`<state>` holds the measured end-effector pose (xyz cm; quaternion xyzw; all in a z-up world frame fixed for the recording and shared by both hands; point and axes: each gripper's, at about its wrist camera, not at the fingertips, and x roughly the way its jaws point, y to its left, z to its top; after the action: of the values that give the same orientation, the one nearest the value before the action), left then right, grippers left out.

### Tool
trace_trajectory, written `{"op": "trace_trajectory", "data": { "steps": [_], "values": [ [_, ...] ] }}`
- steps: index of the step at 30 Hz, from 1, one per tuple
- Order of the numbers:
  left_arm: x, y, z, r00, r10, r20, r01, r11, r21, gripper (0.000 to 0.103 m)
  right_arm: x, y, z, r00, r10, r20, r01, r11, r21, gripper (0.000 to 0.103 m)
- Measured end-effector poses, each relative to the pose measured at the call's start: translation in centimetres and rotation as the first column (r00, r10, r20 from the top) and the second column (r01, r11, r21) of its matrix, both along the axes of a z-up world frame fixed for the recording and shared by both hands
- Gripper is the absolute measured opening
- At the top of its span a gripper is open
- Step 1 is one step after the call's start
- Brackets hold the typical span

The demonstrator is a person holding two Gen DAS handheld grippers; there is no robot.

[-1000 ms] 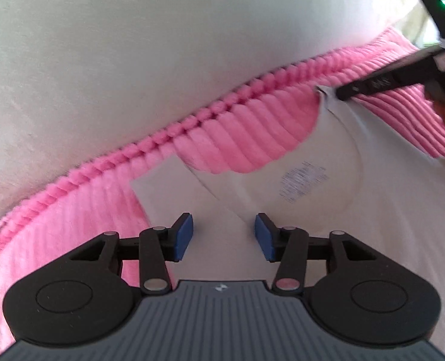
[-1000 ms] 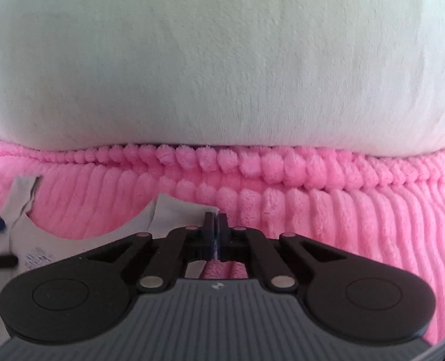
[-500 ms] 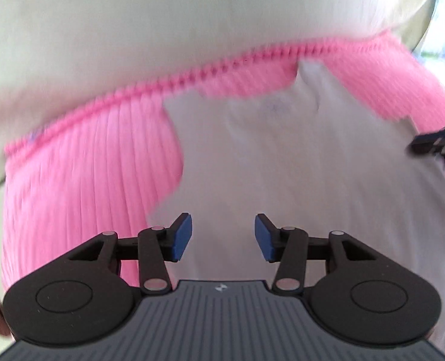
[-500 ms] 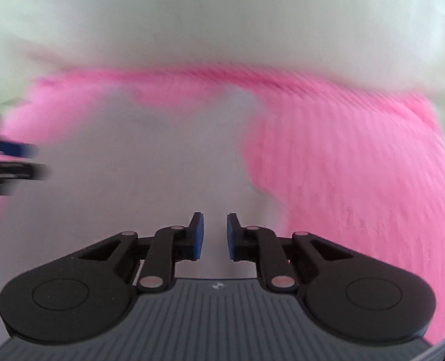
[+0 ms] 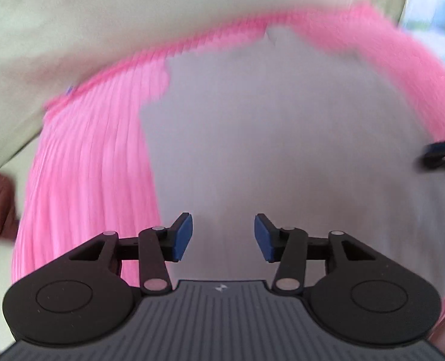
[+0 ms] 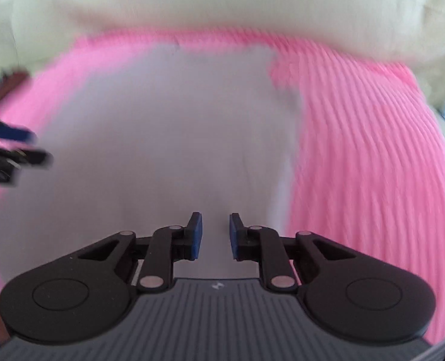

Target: Fold clothes

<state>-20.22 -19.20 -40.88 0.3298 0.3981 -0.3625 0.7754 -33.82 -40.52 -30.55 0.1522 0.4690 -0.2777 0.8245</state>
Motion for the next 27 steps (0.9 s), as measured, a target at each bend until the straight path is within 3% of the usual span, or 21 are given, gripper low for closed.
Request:
{"op": "trace_trajectory", "data": {
  "steps": [1,4,6,8,10,12,15,18,21,24,27],
  "values": [
    [-0.7,2.2,-0.3,0.998,0.058,-0.001,-0.058,0.998,-0.013,0.054,-1.4,-0.1,-0.7,1.0,-0.024,0.011,0.024,1.0,-0.001,0.014],
    [-2.5,5.0,0.4,0.991,0.133,0.003,-0.133,0.99,0.045,0.054,-5.5,1.1,0.0,0.998,-0.061,-0.018,0.061,0.998,0.004,0.017],
    [-4.5,6.8,2.3,0.983,0.182,-0.006,-0.181,0.979,0.09,0.052,-8.1,2.2,2.1,0.994,-0.093,-0.059,0.094,0.996,0.008,0.018],
    [-6.4,8.0,5.2,0.974,0.221,-0.048,-0.216,0.973,0.08,0.053,-10.0,2.7,4.6,0.991,-0.117,-0.057,0.119,0.992,0.03,0.02],
    [-8.7,8.5,9.1,0.961,0.254,-0.107,-0.25,0.967,0.052,0.053,-11.7,3.2,7.7,0.989,-0.146,-0.015,0.147,0.986,0.084,0.032],
    [-10.7,8.6,12.7,0.951,0.272,-0.15,-0.273,0.962,0.017,0.054,-12.6,3.9,11.7,0.984,-0.167,0.058,0.159,0.979,0.128,0.052],
    [-12.8,8.0,17.4,0.944,0.274,-0.186,-0.287,0.957,-0.047,0.06,-12.2,5.0,16.5,0.977,-0.156,0.142,0.136,0.981,0.139,0.07],
    [-14.8,7.2,22.9,0.951,0.276,-0.142,-0.294,0.948,-0.125,0.073,-11.8,6.2,20.8,0.968,-0.139,0.209,0.114,0.985,0.127,0.087],
    [-16.1,6.8,27.2,0.954,0.293,-0.06,-0.298,0.944,-0.144,0.075,-11.3,7.6,25.3,0.958,-0.117,0.26,0.099,0.992,0.081,0.097],
    [-17.1,7.2,30.0,0.952,0.305,-0.013,-0.304,0.942,-0.143,0.076,-11.1,8.4,27.5,0.956,-0.11,0.274,0.099,0.994,0.051,0.101],
    [-17.3,8.0,31.3,0.949,0.316,-0.025,-0.316,0.938,-0.144,0.077,-11.1,9.5,29.0,0.96,-0.11,0.259,0.102,0.994,0.044,0.101]
  ]
}}
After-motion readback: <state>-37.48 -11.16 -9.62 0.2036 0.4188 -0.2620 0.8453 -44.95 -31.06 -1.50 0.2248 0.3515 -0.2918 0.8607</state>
